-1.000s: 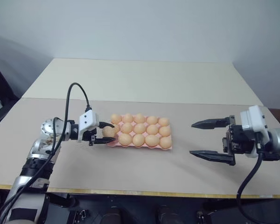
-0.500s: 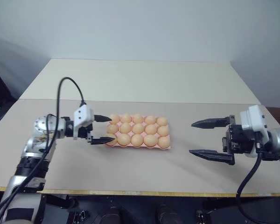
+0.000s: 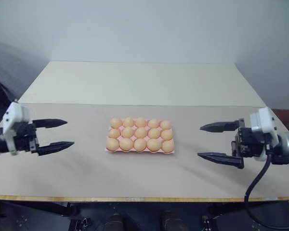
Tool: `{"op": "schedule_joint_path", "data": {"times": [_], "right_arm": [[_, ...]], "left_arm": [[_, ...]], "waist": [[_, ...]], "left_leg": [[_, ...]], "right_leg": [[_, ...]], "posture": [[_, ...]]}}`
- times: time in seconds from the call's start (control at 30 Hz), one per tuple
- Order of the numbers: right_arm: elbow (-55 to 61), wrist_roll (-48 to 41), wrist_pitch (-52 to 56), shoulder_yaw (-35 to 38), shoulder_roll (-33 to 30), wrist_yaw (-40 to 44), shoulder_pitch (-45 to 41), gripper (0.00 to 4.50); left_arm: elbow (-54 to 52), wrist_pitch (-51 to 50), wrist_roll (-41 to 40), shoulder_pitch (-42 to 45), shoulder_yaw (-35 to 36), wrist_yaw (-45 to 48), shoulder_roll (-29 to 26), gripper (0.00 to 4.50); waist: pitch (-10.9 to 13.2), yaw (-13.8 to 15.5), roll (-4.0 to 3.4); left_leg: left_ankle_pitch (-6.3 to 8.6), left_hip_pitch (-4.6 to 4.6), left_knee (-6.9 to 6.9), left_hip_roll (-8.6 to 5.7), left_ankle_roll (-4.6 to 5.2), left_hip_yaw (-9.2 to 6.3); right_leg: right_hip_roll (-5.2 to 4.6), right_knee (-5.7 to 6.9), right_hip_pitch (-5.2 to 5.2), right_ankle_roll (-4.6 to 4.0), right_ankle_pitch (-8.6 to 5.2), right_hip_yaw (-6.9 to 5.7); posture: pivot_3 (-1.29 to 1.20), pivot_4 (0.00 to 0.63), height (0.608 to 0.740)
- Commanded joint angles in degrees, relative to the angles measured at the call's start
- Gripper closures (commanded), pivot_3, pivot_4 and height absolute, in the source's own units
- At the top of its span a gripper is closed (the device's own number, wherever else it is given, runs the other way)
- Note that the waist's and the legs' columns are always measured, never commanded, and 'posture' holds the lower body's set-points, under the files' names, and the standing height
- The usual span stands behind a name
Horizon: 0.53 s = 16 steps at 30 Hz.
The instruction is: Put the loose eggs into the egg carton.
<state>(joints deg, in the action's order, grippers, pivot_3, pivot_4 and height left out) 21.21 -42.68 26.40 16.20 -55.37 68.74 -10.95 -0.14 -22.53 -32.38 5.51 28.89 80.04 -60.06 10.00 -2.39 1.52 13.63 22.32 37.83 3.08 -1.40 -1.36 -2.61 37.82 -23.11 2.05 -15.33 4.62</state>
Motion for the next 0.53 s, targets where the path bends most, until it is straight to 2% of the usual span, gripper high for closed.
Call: {"op": "schedule_joint_path", "data": {"times": [0.03,0.2,0.53], "right_arm": [[-0.6,0.6,-1.3,0.8,-0.2,0.4,-1.4,0.00],[-0.9,0.6,-0.8,1.1,-0.1,0.2,-1.2,0.00],[-0.7,0.4,-0.2,1.3,-0.5,0.1,-1.3,0.00]], "left_arm": [[-6.6,-2.8,-3.2,-3.6,6.2,-1.5,-0.3,0.05],[-13.9,-6.5,-6.1,-9.0,10.2,-5.1,2.1,0.05],[-14.7,-8.2,-7.8,-9.5,10.2,-6.7,1.7,0.05]], "waist": [[0.0,0.1,0.00],[0.0,0.2,0.00],[0.0,0.0,0.00]], "left_leg": [[0.00,0.00,0.00,0.01,0.00,-0.01],[0.00,-0.01,0.00,0.02,-0.01,0.01],[0.00,-0.01,-0.01,0.01,0.00,0.01]], "right_leg": [[0.01,0.00,0.00,0.00,0.00,-0.01],[0.00,-0.03,0.01,-0.01,-0.01,0.00],[0.01,-0.03,-0.01,-0.02,-0.01,0.00]], "posture": [[0.00,0.150,0.740],[0.00,0.150,0.740],[0.00,0.150,0.740]]}}
